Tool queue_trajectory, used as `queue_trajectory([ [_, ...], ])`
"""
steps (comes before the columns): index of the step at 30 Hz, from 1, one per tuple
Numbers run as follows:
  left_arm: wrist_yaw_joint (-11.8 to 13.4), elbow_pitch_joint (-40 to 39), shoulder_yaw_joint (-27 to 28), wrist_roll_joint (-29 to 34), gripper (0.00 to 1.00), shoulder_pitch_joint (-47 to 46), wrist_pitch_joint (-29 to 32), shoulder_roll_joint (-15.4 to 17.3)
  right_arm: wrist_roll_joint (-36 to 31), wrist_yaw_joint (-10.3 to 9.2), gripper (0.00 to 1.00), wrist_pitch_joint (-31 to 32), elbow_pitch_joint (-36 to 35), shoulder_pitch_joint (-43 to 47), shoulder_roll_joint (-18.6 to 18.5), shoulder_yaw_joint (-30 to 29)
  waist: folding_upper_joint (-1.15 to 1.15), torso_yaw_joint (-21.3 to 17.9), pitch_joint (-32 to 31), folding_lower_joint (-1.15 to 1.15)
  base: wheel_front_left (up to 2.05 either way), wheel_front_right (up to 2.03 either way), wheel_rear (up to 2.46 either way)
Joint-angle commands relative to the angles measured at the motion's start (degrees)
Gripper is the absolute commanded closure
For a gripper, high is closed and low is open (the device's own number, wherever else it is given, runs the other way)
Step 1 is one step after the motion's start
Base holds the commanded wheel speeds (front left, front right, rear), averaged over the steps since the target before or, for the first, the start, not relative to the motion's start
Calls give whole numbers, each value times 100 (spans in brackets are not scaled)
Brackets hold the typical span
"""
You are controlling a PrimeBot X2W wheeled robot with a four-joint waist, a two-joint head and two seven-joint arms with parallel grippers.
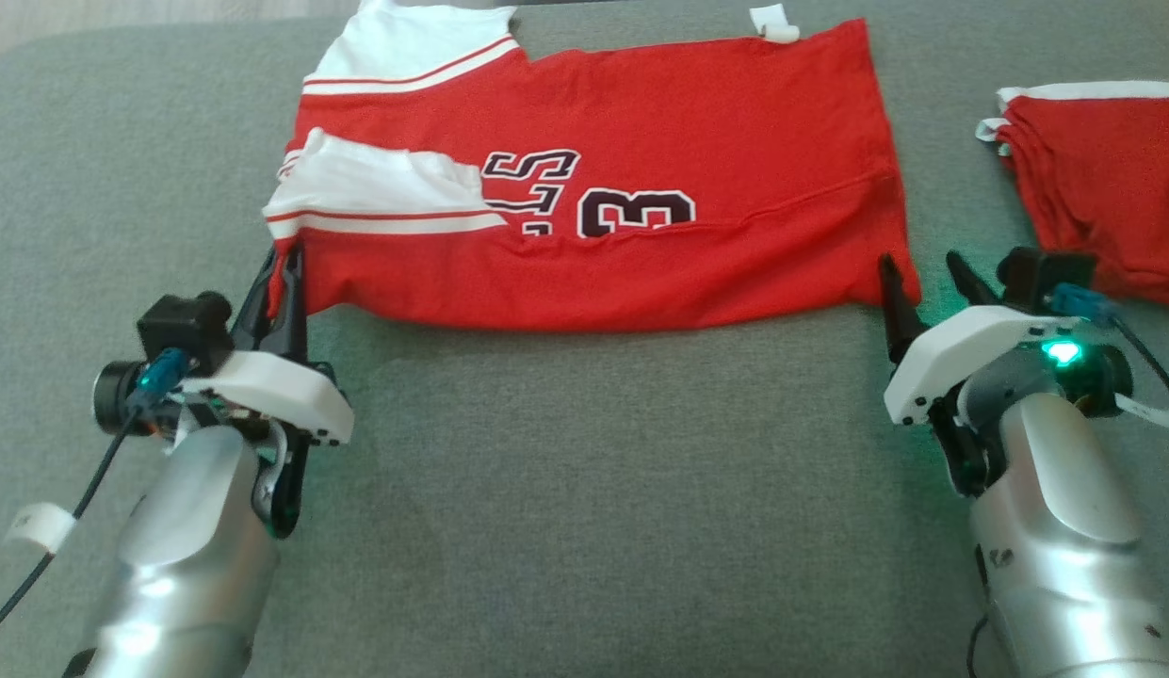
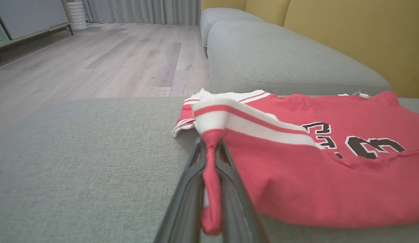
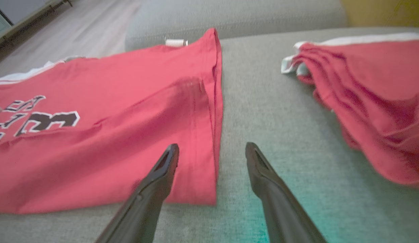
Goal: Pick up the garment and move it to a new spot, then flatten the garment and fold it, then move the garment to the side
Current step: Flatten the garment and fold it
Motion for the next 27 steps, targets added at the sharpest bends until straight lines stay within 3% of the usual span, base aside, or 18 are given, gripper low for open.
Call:
queue_trajectory([
  [1,27,-197,109,50,100,-291,-66,188,-15,37,0,42,8,-216,48,115,0,49,20,0,0,0,0],
  [8,34,-381,-6,67,100,-254,-69,148,-250,37,0,352,1148,-737,48,160,0,207,34,0,0,0,0],
  [9,36,-387,-13,63,100,-241,-69,149,-270,37,38,361,1248,-774,48,206,0,220,24,0,0,0,0],
  [10,40,-390,-17,57,100,-227,-68,152,-330,37,97,335,1322,-806,48,232,0,227,13,0,0,0,0],
  [19,97,-320,15,-45,100,23,-27,270,-698,37,100,-268,1522,-805,48,309,0,105,-224,0,0,0,0],
  [27,186,-370,51,-131,100,521,-8,450,-366,37,100,-444,1476,-568,48,541,0,-121,-750,0,0,0,0],
])
